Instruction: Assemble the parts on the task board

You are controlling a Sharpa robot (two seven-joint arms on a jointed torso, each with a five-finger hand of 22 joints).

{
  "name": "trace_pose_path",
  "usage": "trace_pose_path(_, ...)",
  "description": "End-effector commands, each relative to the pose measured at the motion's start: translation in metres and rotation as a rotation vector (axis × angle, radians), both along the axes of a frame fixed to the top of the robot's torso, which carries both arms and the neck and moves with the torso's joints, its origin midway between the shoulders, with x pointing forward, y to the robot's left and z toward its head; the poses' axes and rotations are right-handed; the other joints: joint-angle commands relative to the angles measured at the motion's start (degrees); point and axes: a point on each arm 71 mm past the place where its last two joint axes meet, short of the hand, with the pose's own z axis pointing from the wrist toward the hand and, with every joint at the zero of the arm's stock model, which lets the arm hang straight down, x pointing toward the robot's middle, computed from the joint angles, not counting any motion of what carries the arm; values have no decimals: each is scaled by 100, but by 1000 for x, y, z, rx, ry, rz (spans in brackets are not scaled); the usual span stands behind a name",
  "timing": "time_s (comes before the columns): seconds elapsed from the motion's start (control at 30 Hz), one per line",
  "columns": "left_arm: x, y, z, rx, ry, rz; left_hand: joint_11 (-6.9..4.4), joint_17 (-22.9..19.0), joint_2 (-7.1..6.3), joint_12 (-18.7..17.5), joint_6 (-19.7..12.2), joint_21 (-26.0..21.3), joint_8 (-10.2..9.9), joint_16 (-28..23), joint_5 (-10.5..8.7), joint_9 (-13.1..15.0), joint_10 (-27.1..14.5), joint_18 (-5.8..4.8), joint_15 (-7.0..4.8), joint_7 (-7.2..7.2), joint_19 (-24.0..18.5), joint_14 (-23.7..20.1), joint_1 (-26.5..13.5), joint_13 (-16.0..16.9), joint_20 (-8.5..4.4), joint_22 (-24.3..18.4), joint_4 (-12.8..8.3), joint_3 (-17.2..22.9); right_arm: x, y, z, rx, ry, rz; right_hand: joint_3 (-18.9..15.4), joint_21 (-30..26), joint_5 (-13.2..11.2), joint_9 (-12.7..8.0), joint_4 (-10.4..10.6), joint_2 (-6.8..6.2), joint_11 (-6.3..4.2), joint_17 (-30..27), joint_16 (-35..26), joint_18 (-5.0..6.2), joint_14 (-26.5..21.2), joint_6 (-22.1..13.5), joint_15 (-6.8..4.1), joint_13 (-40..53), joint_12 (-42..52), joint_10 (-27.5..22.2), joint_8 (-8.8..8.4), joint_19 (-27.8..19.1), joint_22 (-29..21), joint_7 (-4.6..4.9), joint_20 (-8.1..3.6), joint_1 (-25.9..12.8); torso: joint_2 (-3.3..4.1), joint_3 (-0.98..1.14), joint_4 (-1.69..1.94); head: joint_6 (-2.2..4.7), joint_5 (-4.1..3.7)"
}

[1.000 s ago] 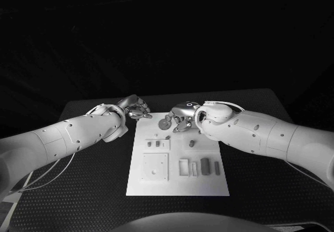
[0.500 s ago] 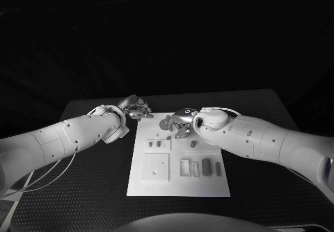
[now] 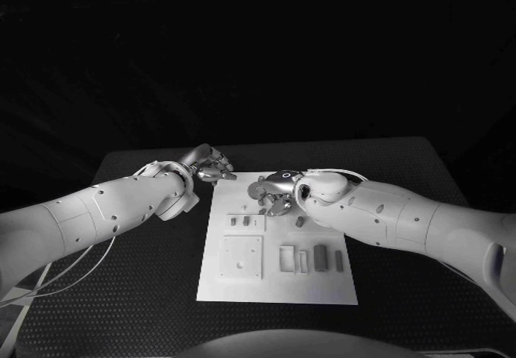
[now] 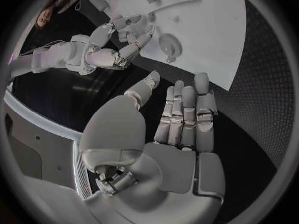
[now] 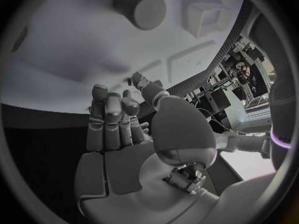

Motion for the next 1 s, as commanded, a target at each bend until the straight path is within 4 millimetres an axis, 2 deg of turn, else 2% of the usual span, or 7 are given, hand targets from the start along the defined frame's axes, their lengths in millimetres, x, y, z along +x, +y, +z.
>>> trace_pose_path(0.03,0,-2,2,-19,-6,-5,-13,-3,73,41,-34,22,11,-11,34,3,-47,253,-24,7,-16,-19,4,10,0,136,22,11,0,2,1,8,-19,11,35,44,6,-12,7,57,-27,-8,39,82,-4,21,-1,16,33,-155,-39,-1,132,58,-36,-38,3,0,1,-13,21)
trace_pose_path(0.2,-1,-2,2,-20,-5,-5,-12,-3,76,47,-37,23,10,-11,34,2,-54,254,-23,8,-16,-17,0,15,1,136,26,11,-1,3,-1,3,-11,13,53,71,6,-15,8,97,-24,-17,74,82,-3,32,2,33,50,-150,-37,6,130,61,-45,-49,4,2,6,-20,26)
trace_pose_path(0.57,-1,-4,4,-23,-4,-12,-11,-3,77,61,-48,28,6,-12,34,1,-71,256,-22,12,-14,-12,-4,27,1,135,31,12,1,0,-5,-10,-6,5,118,131,6,-24,3,273,-20,-46,158,82,-25,60,7,73,84,-157,-30,-14,128,63,-59,-61,17,8,4,-38,51)
trace_pose_path(0.87,-1,-5,6,-25,-5,-18,-10,-3,78,74,-57,30,3,-13,34,0,-83,258,-22,16,-14,-9,-5,37,1,135,34,13,-1,1,-8,-14,0,12,141,168,6,-18,-1,306,-29,-62,205,82,-42,121,0,91,98,-160,-1,-29,129,53,-67,-46,37,15,22,-63,69)
trace_pose_path(1.0,-1,-5,7,-26,-4,-20,-10,-3,80,79,-59,32,2,-13,34,-1,-87,258,-22,17,-13,-8,-6,41,1,135,35,14,-1,0,-10,-13,0,11,143,176,6,-17,-1,307,-32,-66,215,82,-46,134,-2,94,100,-161,5,-33,129,50,-68,-45,40,13,19,-77,73)
